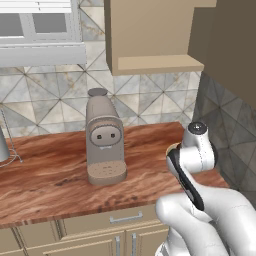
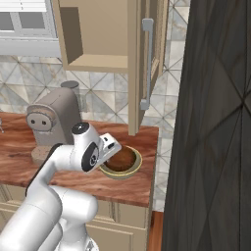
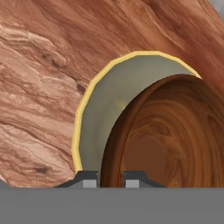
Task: Pick up the bowls on the counter and stack them on top of one another in the open cabinet. Place the smaller bowl on top of the larger bowl.
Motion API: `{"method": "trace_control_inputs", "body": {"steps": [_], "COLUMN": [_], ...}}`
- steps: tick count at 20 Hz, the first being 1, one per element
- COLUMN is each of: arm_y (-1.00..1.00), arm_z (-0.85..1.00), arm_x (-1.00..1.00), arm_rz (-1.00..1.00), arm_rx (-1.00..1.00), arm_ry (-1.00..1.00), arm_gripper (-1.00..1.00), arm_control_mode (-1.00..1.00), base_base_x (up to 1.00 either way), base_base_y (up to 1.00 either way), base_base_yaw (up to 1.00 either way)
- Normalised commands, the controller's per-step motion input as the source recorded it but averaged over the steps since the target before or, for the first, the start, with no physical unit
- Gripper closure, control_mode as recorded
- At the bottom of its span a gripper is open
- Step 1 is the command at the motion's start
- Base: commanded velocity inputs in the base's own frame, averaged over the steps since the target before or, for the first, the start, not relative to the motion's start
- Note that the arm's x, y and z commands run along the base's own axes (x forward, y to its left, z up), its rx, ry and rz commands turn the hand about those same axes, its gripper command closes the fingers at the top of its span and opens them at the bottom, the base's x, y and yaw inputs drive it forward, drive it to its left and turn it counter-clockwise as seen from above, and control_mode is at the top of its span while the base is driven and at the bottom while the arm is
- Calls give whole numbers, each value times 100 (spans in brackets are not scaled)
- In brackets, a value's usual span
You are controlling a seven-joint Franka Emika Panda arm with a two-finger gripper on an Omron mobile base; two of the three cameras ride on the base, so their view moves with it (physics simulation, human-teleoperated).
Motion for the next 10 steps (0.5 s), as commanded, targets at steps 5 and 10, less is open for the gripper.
{"method": "trace_control_inputs", "body": {"steps": [5, 10], "arm_y": [-2, 0], "arm_z": [-16, -9], "arm_x": [0, 0], "arm_rz": [0, 0], "arm_rx": [0, 0], "arm_ry": [0, 0], "arm_gripper": [100, 100], "arm_control_mode": [-100, -100], "base_base_x": [0, 0], "base_base_y": [0, 0], "base_base_yaw": [0, 0]}}
